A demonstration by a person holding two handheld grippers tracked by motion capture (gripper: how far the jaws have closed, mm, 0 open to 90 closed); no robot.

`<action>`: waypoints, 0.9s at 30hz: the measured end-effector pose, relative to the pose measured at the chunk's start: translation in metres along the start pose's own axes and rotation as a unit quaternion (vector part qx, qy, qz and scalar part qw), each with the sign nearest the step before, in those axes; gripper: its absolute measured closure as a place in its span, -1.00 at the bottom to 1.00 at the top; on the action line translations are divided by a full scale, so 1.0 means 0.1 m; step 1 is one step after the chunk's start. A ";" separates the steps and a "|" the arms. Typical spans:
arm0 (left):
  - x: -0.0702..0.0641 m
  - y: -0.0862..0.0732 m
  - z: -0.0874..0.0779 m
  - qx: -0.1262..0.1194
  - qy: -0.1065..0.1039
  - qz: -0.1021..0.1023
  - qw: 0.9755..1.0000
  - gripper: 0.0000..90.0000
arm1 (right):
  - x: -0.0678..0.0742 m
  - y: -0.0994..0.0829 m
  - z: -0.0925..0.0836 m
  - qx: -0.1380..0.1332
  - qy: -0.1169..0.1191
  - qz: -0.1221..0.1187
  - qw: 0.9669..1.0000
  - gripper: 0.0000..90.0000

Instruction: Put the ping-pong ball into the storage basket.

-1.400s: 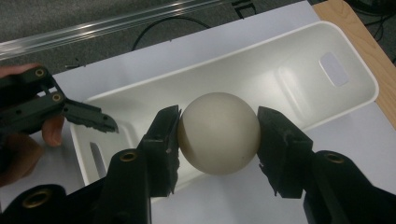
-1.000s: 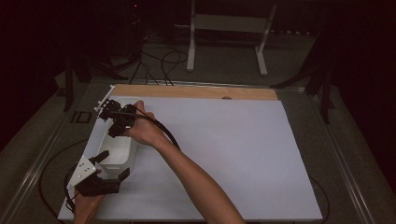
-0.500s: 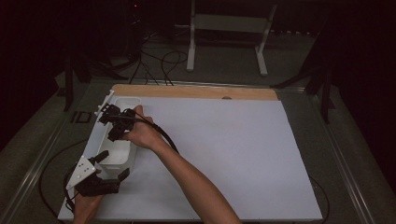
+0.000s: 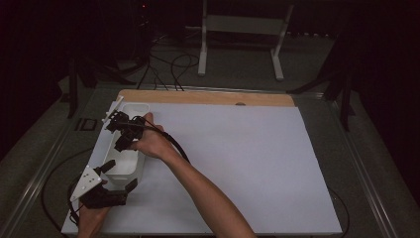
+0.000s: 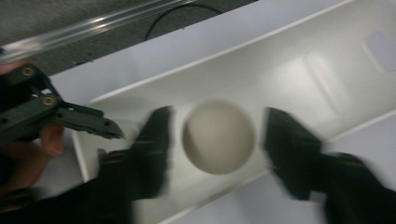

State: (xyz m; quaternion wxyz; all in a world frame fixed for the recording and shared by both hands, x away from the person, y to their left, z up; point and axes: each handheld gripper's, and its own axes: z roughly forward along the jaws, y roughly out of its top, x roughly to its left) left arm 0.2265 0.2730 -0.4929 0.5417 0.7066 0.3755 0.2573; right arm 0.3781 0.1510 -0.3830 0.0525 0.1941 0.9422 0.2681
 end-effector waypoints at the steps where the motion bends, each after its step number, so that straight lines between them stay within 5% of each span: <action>1: 0.00 0.00 0.00 0.000 0.000 0.000 1.000 -1.00 | 0.00 0.00 0.00 0.001 0.004 0.003 1.000 -0.57; 5: 0.00 0.00 0.00 0.001 0.000 0.000 1.000 -1.00 | -0.01 -0.02 -0.04 -0.013 -0.002 0.008 1.000 -0.80; 27: 0.00 0.00 0.02 0.006 0.003 0.004 1.000 -1.00 | -0.14 -0.28 -0.20 -0.033 -0.015 0.021 0.999 -0.80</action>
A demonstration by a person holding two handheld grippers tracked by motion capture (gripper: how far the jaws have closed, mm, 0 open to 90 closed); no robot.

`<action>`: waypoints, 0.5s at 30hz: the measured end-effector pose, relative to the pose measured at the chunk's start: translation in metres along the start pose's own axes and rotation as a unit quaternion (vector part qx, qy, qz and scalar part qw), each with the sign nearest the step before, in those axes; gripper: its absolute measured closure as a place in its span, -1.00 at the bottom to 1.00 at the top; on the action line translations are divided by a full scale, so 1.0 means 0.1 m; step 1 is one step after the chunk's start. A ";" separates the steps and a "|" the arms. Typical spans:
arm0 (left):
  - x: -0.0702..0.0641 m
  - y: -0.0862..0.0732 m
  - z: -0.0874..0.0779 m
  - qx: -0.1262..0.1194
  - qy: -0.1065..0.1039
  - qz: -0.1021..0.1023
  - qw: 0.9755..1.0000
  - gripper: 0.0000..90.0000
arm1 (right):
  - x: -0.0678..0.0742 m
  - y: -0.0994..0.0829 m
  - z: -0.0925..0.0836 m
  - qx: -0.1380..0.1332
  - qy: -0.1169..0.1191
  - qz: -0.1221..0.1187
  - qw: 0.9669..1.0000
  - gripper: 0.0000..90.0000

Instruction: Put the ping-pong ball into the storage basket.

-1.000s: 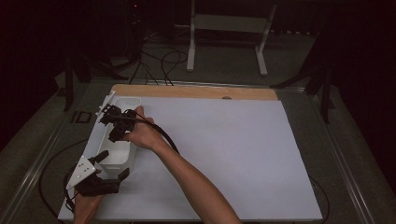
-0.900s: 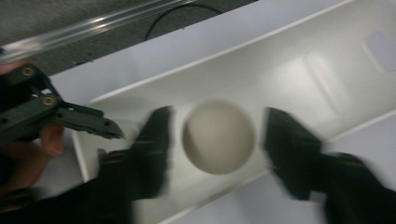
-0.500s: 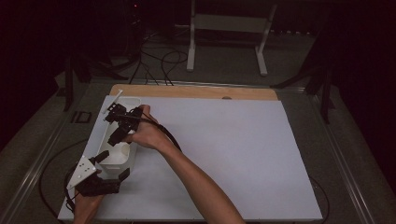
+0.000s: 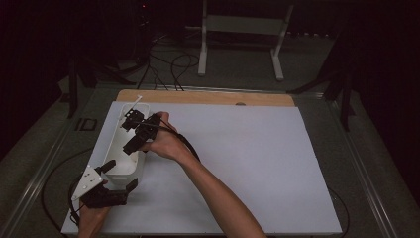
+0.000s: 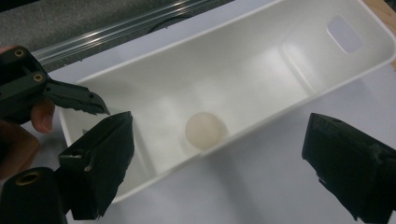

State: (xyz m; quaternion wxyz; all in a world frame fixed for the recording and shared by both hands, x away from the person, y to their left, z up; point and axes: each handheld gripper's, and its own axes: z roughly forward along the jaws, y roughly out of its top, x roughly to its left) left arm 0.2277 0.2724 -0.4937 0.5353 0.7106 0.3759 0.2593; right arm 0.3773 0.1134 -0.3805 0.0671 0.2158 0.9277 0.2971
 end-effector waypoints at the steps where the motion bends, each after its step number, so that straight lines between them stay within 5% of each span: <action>1: 0.00 0.00 0.00 0.000 0.000 0.000 1.000 -1.00 | -0.01 -0.01 -0.01 -0.001 -0.002 -0.002 1.000 -0.80; 15: 0.00 0.00 0.01 0.003 0.003 0.001 1.000 -1.00 | -0.13 -0.18 -0.19 -0.016 -0.013 0.013 1.000 -0.80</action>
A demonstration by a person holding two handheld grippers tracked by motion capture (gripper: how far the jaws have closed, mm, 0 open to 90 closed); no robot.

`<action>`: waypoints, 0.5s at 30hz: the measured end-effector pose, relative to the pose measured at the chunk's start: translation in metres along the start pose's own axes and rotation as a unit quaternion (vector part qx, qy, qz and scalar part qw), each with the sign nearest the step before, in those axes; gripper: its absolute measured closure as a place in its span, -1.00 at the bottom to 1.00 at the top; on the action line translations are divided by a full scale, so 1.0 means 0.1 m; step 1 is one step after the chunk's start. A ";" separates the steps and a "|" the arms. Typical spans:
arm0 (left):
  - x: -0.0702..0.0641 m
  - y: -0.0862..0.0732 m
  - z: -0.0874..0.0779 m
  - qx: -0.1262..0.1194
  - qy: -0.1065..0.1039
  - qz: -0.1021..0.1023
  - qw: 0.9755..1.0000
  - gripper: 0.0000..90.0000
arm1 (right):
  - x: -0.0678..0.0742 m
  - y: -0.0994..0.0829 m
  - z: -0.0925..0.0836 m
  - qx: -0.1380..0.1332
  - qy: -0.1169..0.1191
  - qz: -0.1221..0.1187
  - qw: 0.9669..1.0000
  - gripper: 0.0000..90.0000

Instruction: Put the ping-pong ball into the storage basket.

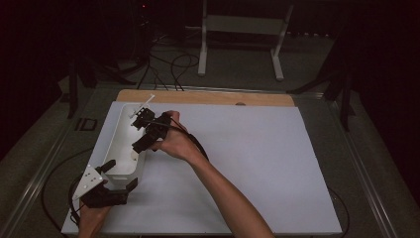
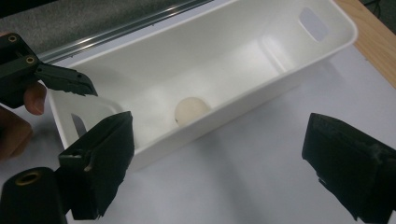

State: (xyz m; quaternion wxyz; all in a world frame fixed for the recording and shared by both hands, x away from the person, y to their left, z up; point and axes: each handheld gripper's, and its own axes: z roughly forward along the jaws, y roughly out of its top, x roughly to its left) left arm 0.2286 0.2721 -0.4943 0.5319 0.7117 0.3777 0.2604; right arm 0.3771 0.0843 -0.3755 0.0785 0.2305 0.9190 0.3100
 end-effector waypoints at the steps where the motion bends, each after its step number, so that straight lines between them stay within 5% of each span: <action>1: 0.00 0.00 0.00 0.000 0.000 0.000 1.000 -1.00 | -0.01 -0.01 -0.01 -0.001 -0.001 0.001 1.000 -0.80; 15: 0.00 0.00 0.00 0.000 0.004 0.000 1.000 -1.00 | -0.24 -0.32 -0.16 -0.007 -0.018 0.025 1.000 -0.80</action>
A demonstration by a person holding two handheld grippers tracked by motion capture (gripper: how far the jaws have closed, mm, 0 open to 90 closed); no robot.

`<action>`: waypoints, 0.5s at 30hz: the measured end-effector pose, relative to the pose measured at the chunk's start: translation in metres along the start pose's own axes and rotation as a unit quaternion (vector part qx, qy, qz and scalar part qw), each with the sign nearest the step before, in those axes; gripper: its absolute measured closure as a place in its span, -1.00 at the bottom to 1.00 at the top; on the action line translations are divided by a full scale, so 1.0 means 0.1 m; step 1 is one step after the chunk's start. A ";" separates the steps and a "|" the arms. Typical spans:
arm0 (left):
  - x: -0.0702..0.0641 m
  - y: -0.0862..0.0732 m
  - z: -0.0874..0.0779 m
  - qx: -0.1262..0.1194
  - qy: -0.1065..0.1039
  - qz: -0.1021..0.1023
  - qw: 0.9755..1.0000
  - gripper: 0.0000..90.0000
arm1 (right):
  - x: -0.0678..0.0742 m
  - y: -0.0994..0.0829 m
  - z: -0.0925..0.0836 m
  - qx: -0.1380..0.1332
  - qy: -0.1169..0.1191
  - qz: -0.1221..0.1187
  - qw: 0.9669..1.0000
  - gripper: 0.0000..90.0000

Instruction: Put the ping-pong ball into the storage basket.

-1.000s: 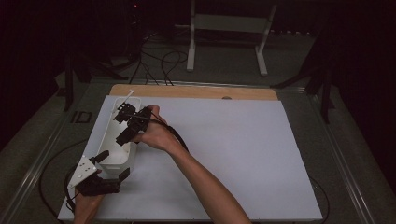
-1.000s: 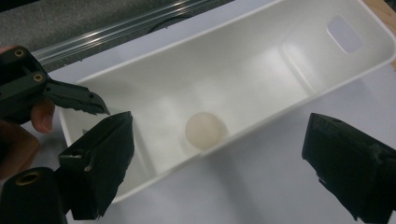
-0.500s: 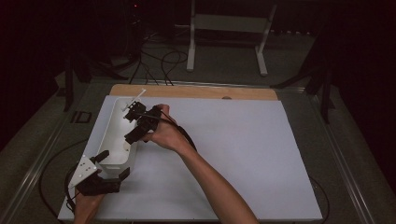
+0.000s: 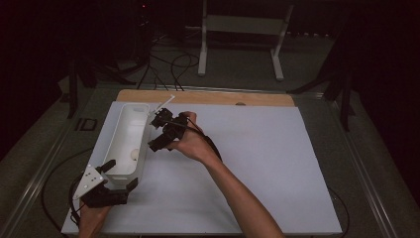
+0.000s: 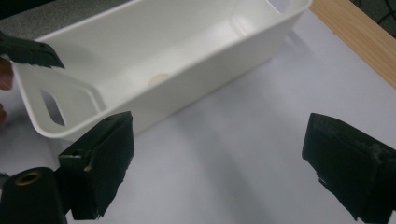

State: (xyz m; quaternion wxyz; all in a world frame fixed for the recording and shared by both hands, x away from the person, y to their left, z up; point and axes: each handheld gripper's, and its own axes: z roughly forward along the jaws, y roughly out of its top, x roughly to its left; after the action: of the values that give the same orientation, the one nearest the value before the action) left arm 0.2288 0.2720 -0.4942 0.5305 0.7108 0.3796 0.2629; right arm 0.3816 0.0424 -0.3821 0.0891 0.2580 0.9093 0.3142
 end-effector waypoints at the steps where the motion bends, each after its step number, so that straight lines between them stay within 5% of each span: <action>1: 0.00 0.00 0.00 -0.001 0.001 -0.001 1.000 -1.00 | -0.02 -0.02 -0.01 0.001 -0.002 0.000 1.000 -0.80; 15: 0.00 0.00 0.01 0.000 0.004 -0.002 1.000 -1.00 | -0.21 -0.31 -0.20 -0.011 -0.018 0.027 0.999 -0.80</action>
State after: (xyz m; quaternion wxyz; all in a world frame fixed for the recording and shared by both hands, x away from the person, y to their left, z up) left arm 0.2293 0.2719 -0.4943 0.5293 0.7095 0.3828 0.2645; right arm 0.3799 0.0002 -0.3850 0.0998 0.2868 0.8968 0.3219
